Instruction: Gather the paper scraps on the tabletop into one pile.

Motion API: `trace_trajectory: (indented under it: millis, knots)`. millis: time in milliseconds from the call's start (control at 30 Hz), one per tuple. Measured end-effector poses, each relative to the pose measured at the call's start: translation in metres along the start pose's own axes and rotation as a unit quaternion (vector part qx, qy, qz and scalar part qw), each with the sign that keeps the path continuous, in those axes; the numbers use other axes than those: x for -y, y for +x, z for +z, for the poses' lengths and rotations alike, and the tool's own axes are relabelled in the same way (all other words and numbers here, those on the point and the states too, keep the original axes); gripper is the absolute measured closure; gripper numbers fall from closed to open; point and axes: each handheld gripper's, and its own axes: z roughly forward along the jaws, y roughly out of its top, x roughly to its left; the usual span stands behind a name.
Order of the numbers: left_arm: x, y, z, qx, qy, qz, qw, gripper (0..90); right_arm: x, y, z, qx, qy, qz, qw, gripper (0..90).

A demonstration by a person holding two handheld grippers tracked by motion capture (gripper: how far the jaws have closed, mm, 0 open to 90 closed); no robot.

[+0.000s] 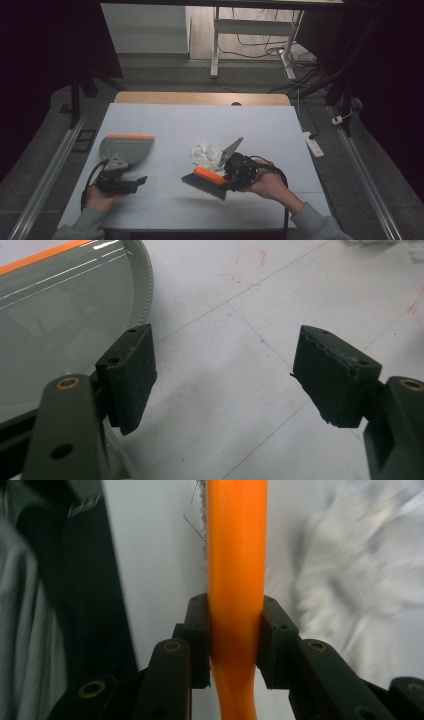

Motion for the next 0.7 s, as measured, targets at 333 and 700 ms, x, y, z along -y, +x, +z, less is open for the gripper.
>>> trace_trajectory:
  millis: [333,700]
  knots:
    - [0.0,0.0,0.0,-0.002,0.0,-0.001,1.0,26.1,0.002,0.007,0.025,0.011,0.069,-0.019,0.9974,70.2]
    - [0.001,0.001,0.0,-0.001,0.0,-0.001,1.0,26.2,-0.025,-0.043,0.032,0.099,0.049,-0.025,0.9935,70.3]
